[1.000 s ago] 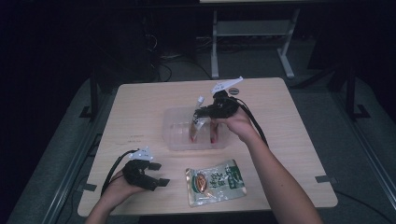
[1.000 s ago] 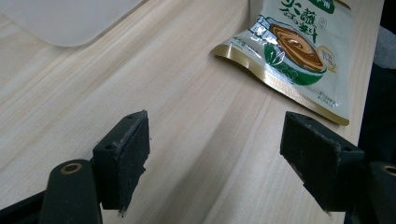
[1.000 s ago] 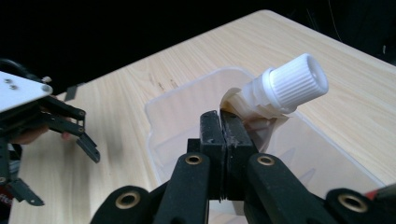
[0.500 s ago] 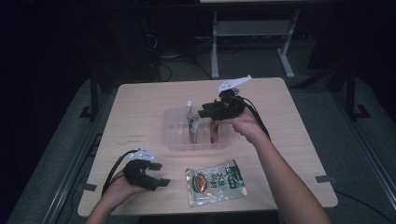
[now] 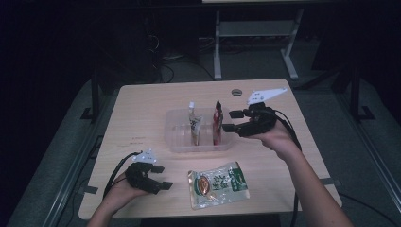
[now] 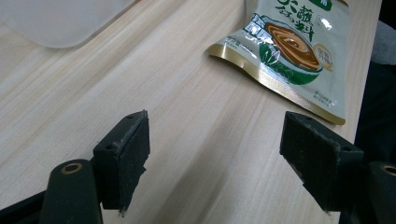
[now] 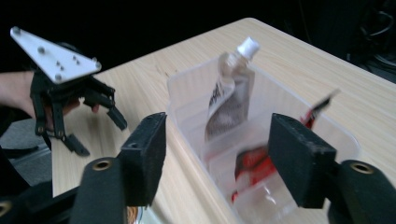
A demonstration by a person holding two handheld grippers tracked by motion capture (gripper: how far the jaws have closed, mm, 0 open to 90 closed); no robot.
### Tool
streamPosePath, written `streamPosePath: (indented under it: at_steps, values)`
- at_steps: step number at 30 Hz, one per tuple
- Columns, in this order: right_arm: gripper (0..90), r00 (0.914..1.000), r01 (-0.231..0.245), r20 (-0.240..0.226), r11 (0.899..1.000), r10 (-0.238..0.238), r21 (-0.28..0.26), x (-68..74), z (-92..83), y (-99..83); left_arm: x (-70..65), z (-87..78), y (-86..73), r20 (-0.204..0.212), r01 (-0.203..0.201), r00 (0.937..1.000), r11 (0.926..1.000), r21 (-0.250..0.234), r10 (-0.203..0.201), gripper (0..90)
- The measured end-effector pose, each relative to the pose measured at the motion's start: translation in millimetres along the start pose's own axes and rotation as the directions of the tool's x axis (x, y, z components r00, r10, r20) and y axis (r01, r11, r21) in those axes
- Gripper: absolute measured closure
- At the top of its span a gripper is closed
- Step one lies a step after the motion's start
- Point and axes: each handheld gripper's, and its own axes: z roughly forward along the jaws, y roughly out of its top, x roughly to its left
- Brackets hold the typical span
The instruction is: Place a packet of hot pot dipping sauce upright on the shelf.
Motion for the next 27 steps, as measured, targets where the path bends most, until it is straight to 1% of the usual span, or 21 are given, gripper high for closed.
streamPosePath:
  at_steps: [1,2,3,4,5,6,7,8,10,11,12,13,14,15,20,21,22,23,24,25,27]
  values:
    - [34.9,1.0000,0.006,0.005,1.000,-0.006,0.002,1.5,-4.2,-3.7,-0.3,-0.3,0.0,-0.001,-0.001,1.0000,1.0000,0.001,0.001,24.0]
    - [34.9,1.0000,0.006,0.005,1.000,-0.006,0.002,1.5,-4.2,-3.7,-0.3,-0.3,0.0,-0.001,-0.001,1.0000,1.0000,0.001,0.001,24.0]
    - [34.5,0.9999,0.007,0.013,1.000,-0.007,0.005,4.5,-12.6,-11.5,-1.0,-0.8,0.0,-0.004,-0.001,1.0000,1.0000,0.000,0.001,24.2]
    - [34.5,0.9999,0.007,0.013,1.000,-0.007,0.005,4.5,-12.6,-11.5,-1.2,-0.9,-0.1,-0.001,0.000,1.0000,1.0000,-0.001,0.000,24.2]
    - [33.8,0.9996,0.008,0.028,1.000,-0.008,0.008,6.6,-20.3,-19.5,-1.4,-1.2,0.1,-0.002,-0.005,1.0000,1.0000,0.002,0.005,24.5]
    - [33.8,0.9996,0.008,0.028,1.000,-0.008,0.008,6.6,-20.3,-19.5,-1.1,-1.1,0.4,-0.003,-0.006,1.0000,1.0000,0.005,0.006,24.5]
    - [33.4,0.9990,0.012,0.042,1.000,-0.012,0.008,8.9,-27.6,-28.0,-0.9,-0.6,0.5,-0.001,-0.006,1.0000,1.0000,0.006,0.006,24.6]
    - [33.4,0.9990,0.012,0.042,1.000,-0.012,0.008,8.9,-27.6,-28.0,-1.5,0.0,0.7,0.000,0.000,1.0000,1.0000,0.008,0.000,24.6]
    - [32.4,0.9985,0.004,0.055,1.000,-0.005,0.011,10.5,-33.5,-36.7,-3.1,0.7,1.2,0.001,0.001,1.0000,1.0000,0.003,-0.001,24.7]
    - [31.7,0.9983,0.000,0.059,1.000,0.000,0.004,11.8,-39.1,-46.7,-4.2,0.2,1.4,-0.001,-0.001,1.0000,1.0000,0.002,0.001,24.9]
    - [31.4,0.9978,-0.006,0.065,1.000,0.006,0.004,12.4,-41.7,-51.8,-5.2,-0.3,1.5,-0.001,-0.002,1.0000,1.0000,0.000,0.002,25.0]
    - [31.4,0.9978,-0.006,0.065,1.000,0.006,0.004,12.4,-41.7,-51.8,-5.5,-0.7,1.4,-0.002,-0.009,1.0000,1.0000,0.002,0.009,25.0]
    - [31.3,0.9972,-0.022,0.072,1.000,0.022,0.000,13.7,-46.3,-62.0,-5.8,-0.7,1.0,-0.001,-0.007,1.0000,1.0000,0.001,0.007,25.1]
    - [31.3,0.9972,-0.022,0.072,1.000,0.022,0.000,13.7,-46.3,-62.0,-5.9,-1.3,0.7,-0.003,-0.007,1.0000,1.0000,0.005,0.007,25.1]
    - [29.8,0.9945,-0.042,0.095,0.999,0.043,-0.013,17.2,-53.3,-88.8,-7.7,-2.2,0.9,-0.001,-0.013,0.9999,0.9998,-0.014,0.013,30.2]
    - [29.8,0.9922,-0.066,0.106,0.998,0.067,-0.012,18.4,-55.9,-101.1,-7.8,-2.6,1.6,-0.002,-0.027,0.9996,0.9996,-0.011,0.027,33.7]
    - [29.8,0.9922,-0.066,0.106,0.998,0.067,-0.012,18.4,-55.9,-101.1,-8.9,-2.4,2.0,-0.002,-0.027,0.9996,0.9995,-0.014,0.027,33.7]
    - [29.9,0.9914,-0.074,0.107,0.997,0.075,-0.013,18.4,-57.1,-107.5,-9.3,-2.1,2.6,0.002,-0.031,0.9995,0.9994,-0.016,0.031,34.6]
    - [29.9,0.9905,-0.081,0.110,0.997,0.082,-0.011,18.5,-58.3,-113.9,-10.5,-1.9,3.0,0.003,-0.031,0.9995,0.9994,-0.017,0.031,36.5]
    - [30.2,0.9894,-0.091,0.113,0.996,0.092,-0.008,19.0,-59.6,-119.8,-10.7,-2.1,3.6,0.008,-0.042,0.9991,0.9991,-0.009,0.042,38.4]
    - [32.8,0.9877,-0.109,0.114,0.994,0.107,0.011,19.6,-61.8,-129.5,-11.8,-0.3,3.8,0.011,-0.044,0.9990,0.9990,-0.008,0.044,39.0]
